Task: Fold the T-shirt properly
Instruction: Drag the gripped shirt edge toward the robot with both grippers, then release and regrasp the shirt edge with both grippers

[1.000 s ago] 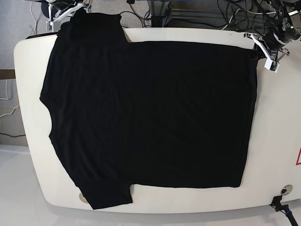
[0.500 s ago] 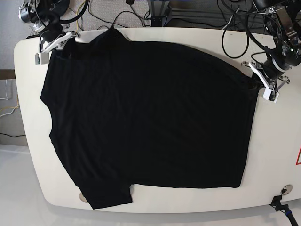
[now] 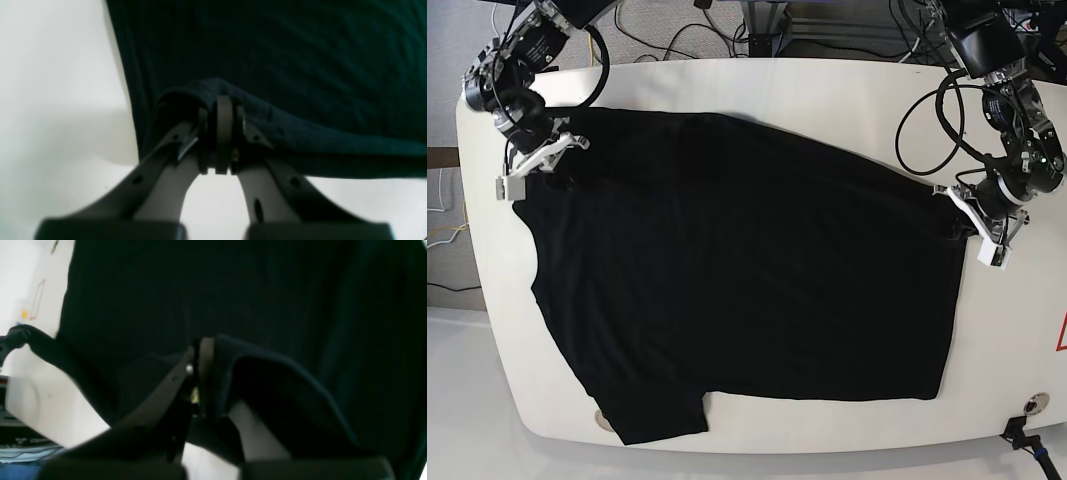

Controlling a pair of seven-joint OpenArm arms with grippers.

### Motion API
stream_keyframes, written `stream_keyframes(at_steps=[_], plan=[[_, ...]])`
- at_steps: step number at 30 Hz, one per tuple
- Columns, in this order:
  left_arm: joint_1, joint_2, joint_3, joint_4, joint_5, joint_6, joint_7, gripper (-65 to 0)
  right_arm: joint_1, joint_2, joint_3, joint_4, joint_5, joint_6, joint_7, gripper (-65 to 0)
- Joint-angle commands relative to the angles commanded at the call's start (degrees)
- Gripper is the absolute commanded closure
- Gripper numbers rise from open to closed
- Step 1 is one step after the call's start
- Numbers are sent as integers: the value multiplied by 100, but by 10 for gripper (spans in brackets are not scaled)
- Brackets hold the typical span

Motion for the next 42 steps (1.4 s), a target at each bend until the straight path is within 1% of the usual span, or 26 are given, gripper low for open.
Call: stream_keyframes(at_steps=[5, 8, 11, 12, 14, 16, 19, 20, 21, 23, 24, 25, 27, 29, 31, 37, 42], plan=[[-457, -26, 0, -765, 0, 0, -18, 0, 668, 246, -44, -809, -220, 0, 9, 0], [-677, -26, 0, -1143, 0, 0, -18, 0, 1046, 308, -44, -1213, -475, 18, 18, 0], [-835, -35, 0, -1547, 9, 0, -26, 0, 1319, 396, -44, -1442, -730, 26, 62, 0], [-844, -35, -9, -1609, 88, 0, -79, 0, 1363, 396, -44, -1451, -800, 26, 132, 0], [-800, -35, -9, -1635, 325, 0, -360, 0, 1380, 396, -53, -1459, -897, 26, 255, 0], [-782, -35, -26, -1644, 607, 0, -554, 0, 1398, 396, -53, -1459, -905, 26, 273, 0], [-782, -35, -44, -1644, 888, 0, -589, 0, 1415, 404, -53, -1547, -914, 18, 299, 0], [-782, -35, -44, -1644, 932, 0, -589, 0, 1424, 457, -53, -1670, -914, 18, 299, 0], [-782, -35, -79, -1644, 932, 0, -589, 0, 1442, 554, -53, -1802, -914, 18, 352, 0], [-782, -44, -360, -1644, 941, 0, -589, 0, 1503, 607, -202, -2084, -914, 18, 519, 0], [-782, -53, -492, -1644, 976, 0, -589, 0, 1503, 703, -281, -2189, -914, 18, 607, 0], [-782, -114, -554, -1644, 1046, 0, -589, 0, 1503, 756, -360, -2268, -914, 18, 703, 0], [-782, -123, -563, -1644, 1160, 0, -589, 0, 1503, 800, -536, -2356, -914, 18, 923, 0], [-782, -158, -571, -1644, 1178, 0, -589, 0, 1495, 809, -624, -2470, -914, 18, 1029, 0], [-782, -158, -571, -1644, 1178, 0, -589, 0, 1503, 862, -633, -2593, -914, 9, 1055, 0], [-800, -149, -563, -1644, 1178, 0, -589, 0, 1512, 844, -633, -2655, -914, 9, 1064, 0], [-826, -149, -492, -1679, 1178, 0, -598, 0, 1503, 862, -642, -2673, -923, -26, 1213, 0]])
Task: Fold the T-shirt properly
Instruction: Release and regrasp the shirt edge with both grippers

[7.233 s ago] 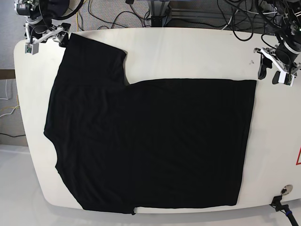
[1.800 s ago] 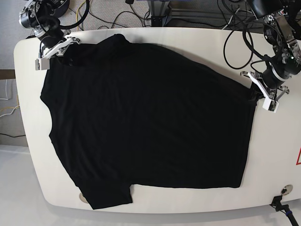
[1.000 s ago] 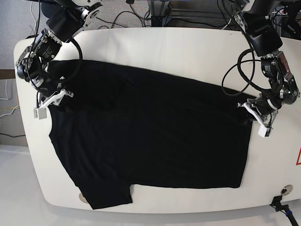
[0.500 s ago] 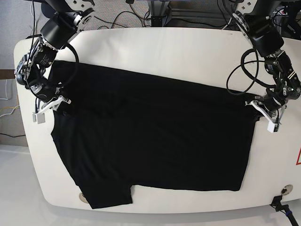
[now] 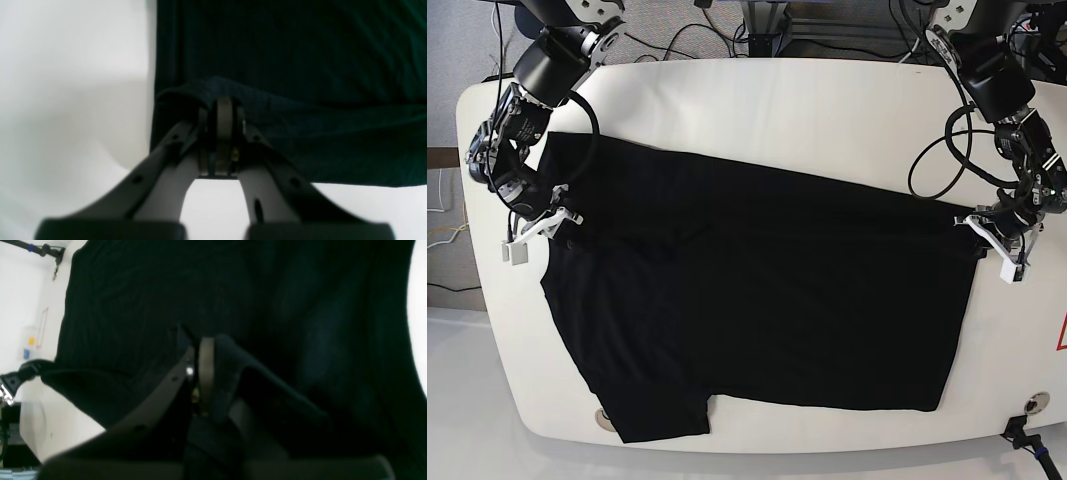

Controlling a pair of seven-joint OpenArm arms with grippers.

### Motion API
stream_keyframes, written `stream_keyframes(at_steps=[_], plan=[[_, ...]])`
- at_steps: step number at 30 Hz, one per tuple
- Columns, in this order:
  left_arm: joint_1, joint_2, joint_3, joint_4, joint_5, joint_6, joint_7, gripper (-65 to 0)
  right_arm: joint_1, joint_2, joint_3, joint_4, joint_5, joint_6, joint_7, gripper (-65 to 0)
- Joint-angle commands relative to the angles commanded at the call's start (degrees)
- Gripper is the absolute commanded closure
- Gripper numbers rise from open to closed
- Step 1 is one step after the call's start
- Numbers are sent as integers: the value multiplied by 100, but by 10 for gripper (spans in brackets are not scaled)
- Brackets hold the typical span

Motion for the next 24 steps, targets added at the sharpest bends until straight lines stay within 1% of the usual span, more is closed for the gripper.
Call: stream_keyframes(at_steps=[1, 2, 3, 5, 6, 7, 8, 9, 10, 12, 15, 16, 17, 19, 21, 22, 24], plan=[[-18, 0, 53, -70, -9, 0, 0, 0, 0, 9, 0, 0, 0, -97, 0, -19], [-62, 0, 79, -158, -9, 0, 0, 0, 0, 18, 0, 0, 0, -255, 0, -88], [-158, -9, 79, -273, 0, 0, -18, -68, 0, 18, 0, 0, 0, -396, 9, -161], [-273, -70, 79, -519, 18, 0, -123, -208, 9, 26, -9, 35, 0, -554, 9, -299], [-290, -167, 88, -607, 105, 0, -158, -262, 18, 26, -9, 44, 0, -589, 9, -366], [-352, -193, 149, -668, 202, 0, -211, -313, 18, 44, -9, 44, 0, -598, 9, -431], [-440, -211, 211, -677, 264, 0, -316, -335, 18, 132, -9, 53, 0, -598, 9, -480], [-466, -220, 246, -677, 299, 0, -413, -336, 18, 185, -18, 53, 0, -598, 0, -508], [-484, -264, 255, -677, 334, 0, -510, -336, 9, 246, -79, 53, 0, -598, 0, -522], [-492, -457, 290, -659, 343, 0, -695, -336, -26, 396, -255, 211, 9, -536, 0, -523], [-466, -695, 290, -492, 352, 0, -1143, -336, -440, 519, -457, 1020, 9, -536, 0, -523], [-448, -747, 290, -378, 352, 0, -1301, -336, -571, 527, -484, 1327, 9, -536, 0, -523], [-431, -782, 281, -237, 360, 0, -1442, -336, -730, 607, -484, 1626, 9, -536, 0, -523], [-158, -905, 290, 44, 360, 0, -1697, -335, -1055, 695, -492, 2136, 9, -554, 0, -523], [70, -941, 290, 448, 360, 0, -1943, -335, -1354, 738, -492, 2558, 9, -571, 0, -523], [202, -941, 290, 624, 360, 0, -1996, -335, -1503, 738, -492, 2708, -9, -580, 0, -523], [536, -941, 290, 976, 369, 0, -2004, -335, -1749, 747, -484, 2945, -273, -580, 9, -523]])
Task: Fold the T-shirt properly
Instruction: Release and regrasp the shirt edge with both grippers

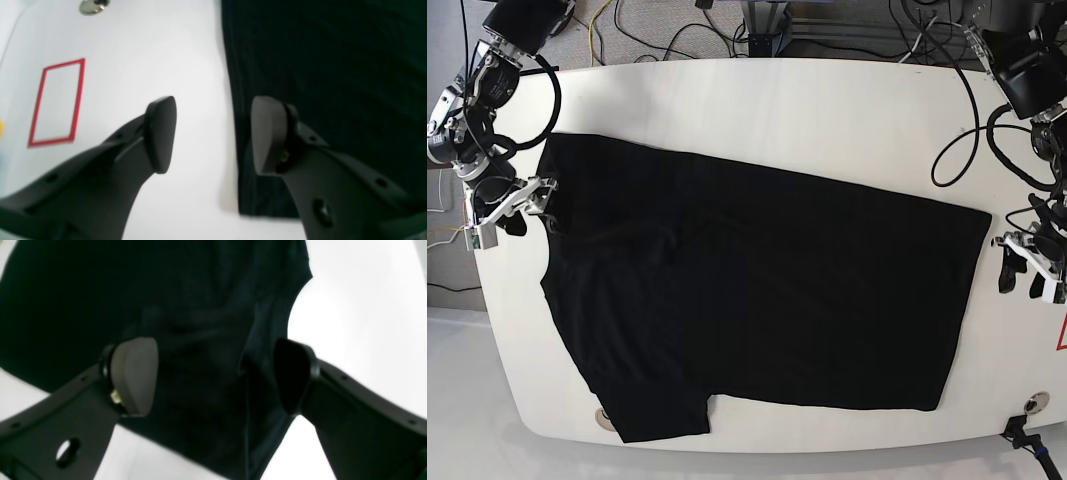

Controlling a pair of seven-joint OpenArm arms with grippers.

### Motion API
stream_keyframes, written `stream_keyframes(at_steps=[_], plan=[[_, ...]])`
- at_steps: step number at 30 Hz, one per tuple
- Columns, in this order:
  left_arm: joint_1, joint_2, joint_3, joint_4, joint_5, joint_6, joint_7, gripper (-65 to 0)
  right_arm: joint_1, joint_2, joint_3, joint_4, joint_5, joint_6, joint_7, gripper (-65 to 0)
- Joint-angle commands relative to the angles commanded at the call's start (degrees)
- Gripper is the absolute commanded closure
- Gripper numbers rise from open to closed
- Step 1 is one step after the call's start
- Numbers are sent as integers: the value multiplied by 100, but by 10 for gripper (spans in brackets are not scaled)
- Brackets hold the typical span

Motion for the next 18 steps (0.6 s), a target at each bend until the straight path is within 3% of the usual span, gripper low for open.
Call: stream_keyframes(at_steps=[5, 8, 11, 13, 18], plan=[[967, 18, 185, 774, -9, 0, -18, -335, -246, -273, -18, 220, -1600, 97, 290, -523], [1407, 26, 325, 1073, -9, 0, -26, -335, -352, -404, -26, 176, -2488, 387, 835, -523], [1609, 62, 325, 1187, -9, 0, -26, -335, -378, -624, -123, 62, -3262, 571, 967, -523], [1626, 79, 299, 1187, -9, 0, -26, -335, -431, -774, -114, 62, -3560, 673, 967, -523], [1758, 70, 290, 1187, -9, 0, -26, -335, -598, -897, -105, -211, -3745, 673, 1284, -523]])
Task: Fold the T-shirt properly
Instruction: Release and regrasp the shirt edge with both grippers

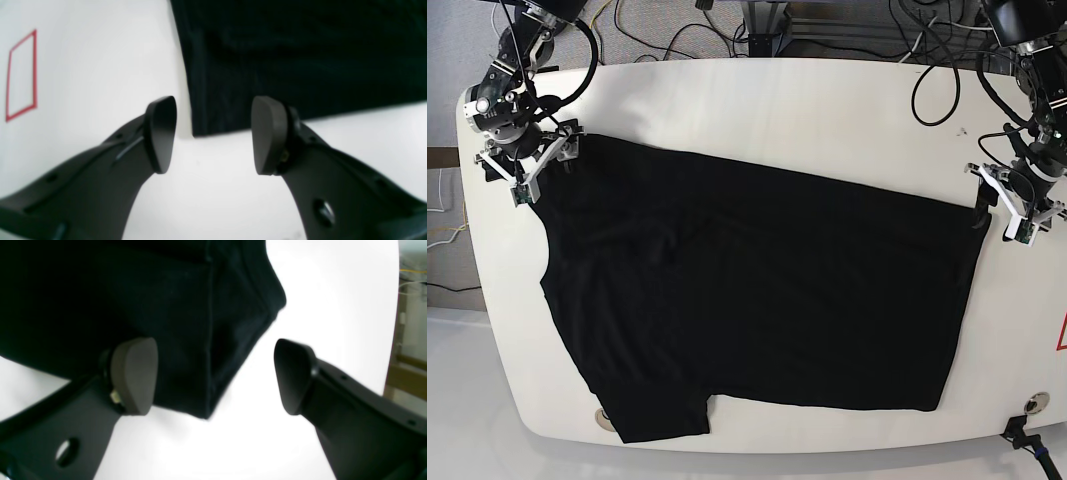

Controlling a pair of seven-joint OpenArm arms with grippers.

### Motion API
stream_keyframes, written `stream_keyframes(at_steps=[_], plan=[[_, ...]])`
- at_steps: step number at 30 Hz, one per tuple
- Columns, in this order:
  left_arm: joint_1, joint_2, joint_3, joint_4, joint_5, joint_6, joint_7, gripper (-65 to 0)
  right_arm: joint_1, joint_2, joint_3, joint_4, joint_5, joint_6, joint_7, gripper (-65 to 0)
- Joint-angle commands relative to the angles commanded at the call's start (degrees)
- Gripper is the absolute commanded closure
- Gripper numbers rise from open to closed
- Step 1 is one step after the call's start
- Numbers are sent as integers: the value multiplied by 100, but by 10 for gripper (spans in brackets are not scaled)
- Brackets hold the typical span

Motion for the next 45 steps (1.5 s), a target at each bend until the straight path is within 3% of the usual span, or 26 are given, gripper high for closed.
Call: stream_keyframes(at_steps=[4, 11, 13, 17, 20, 38, 45], plan=[[79, -9, 0, 0, 0, 0, 0, -335, -79, -9, 18, -677, -9, 0, 527, -523], [79, -26, 0, -9, 0, 0, 0, -335, -70, -26, 18, -1099, 0, 0, 580, -509], [79, -26, 0, -9, 0, 0, 0, -335, -62, -26, 18, -1160, 26, 0, 580, -415], [44, -35, 0, -53, 18, 0, 0, -335, -70, 9, 18, -1398, 431, 0, 580, -121], [9, -44, 0, -176, 255, 0, 9, -335, -70, 53, 18, -1433, 466, 0, 580, 0], [-1143, -26, 44, -2163, 308, 0, 9, -340, -79, 53, 18, -1433, 466, 0, 580, 0], [-1503, -18, 527, -2813, 308, 0, 9, -340, -70, 53, 9, -1433, 475, 0, 580, 0]])
